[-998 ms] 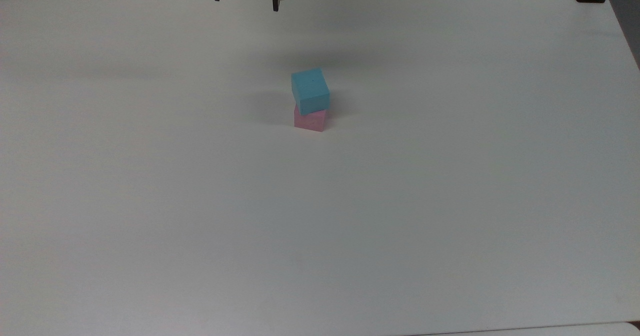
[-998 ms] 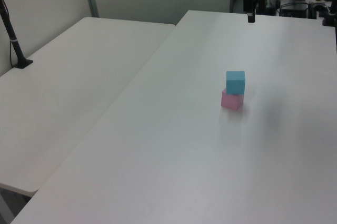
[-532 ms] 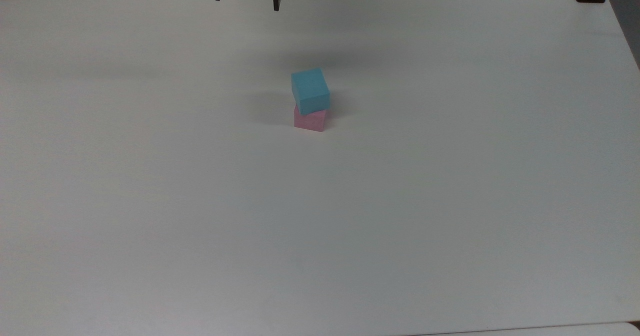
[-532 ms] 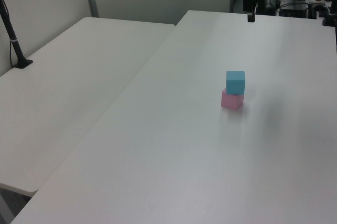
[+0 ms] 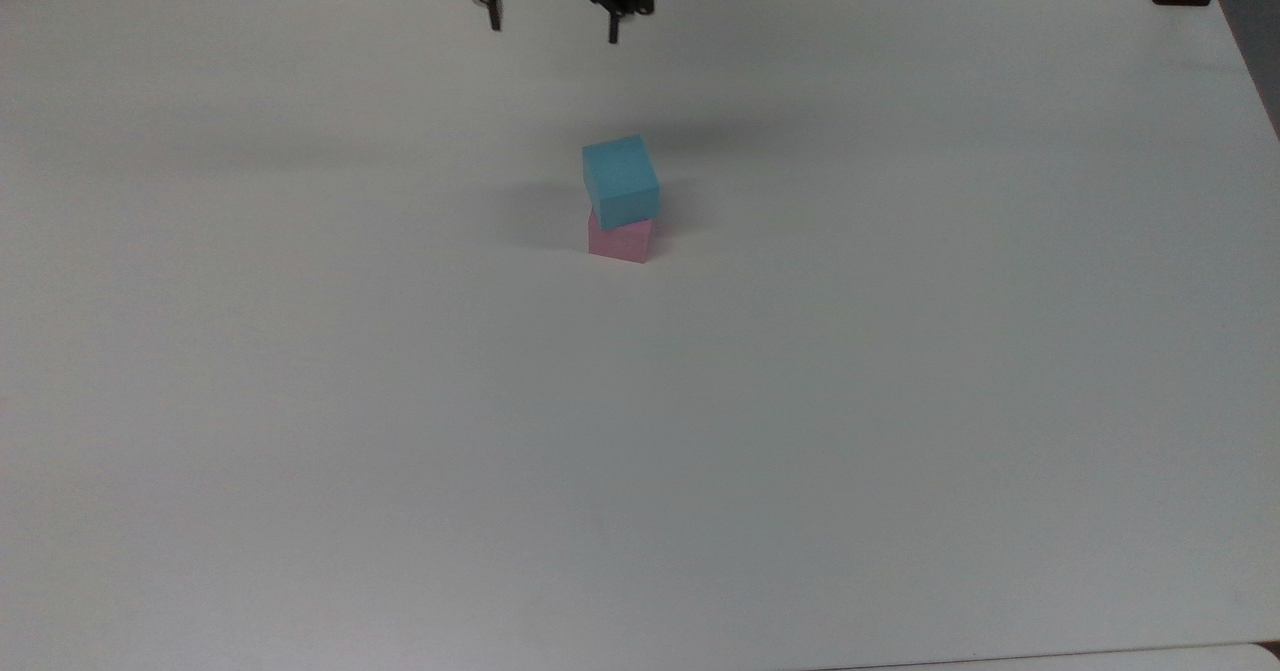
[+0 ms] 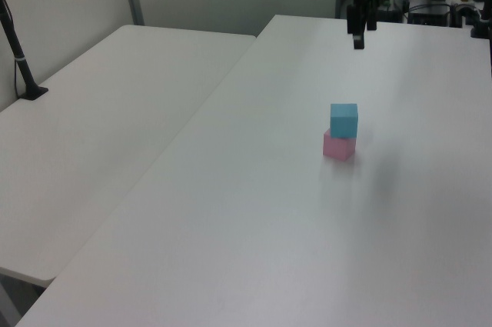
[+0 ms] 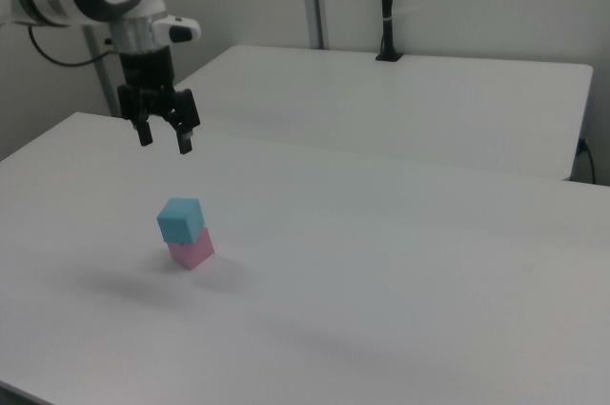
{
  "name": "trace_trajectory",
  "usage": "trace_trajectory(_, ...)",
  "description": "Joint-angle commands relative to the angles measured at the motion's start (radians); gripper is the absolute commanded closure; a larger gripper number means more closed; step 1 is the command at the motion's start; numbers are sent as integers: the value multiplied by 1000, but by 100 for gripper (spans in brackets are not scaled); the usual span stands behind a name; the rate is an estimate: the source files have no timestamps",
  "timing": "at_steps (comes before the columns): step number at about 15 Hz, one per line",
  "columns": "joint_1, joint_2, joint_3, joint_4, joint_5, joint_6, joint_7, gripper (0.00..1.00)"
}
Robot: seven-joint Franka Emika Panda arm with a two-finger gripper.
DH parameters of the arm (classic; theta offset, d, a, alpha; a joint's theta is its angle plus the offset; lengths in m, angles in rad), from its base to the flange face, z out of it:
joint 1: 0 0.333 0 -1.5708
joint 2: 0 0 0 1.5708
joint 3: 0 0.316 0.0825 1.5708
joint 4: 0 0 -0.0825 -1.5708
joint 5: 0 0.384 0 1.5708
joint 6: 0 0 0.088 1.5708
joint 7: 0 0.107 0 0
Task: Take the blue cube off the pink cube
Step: 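Lower the gripper around the blue cube and close on it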
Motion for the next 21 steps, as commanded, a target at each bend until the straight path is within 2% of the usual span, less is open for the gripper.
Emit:
trace_trajectory(1,98,87,-54,-22,24,68,-22,0)
trace_trajectory(4,110,168,-53,-29,24,104,-97,0)
trace_trajectory(7,115,190,-54,-59,24,118,-186,0)
trace_trajectory(14,126,257,-51,-79,22,191,-185,0)
trace_trajectory(16,136,262,-51,-80,22,205,-179,28)
trace_trajectory(17,138,262,-51,-80,22,199,-177,47)
trace_trajectory(18,138,257,-51,-76,24,193,-175,53)
trace_trajectory(21,123,221,-69,-44,30,138,-177,55)
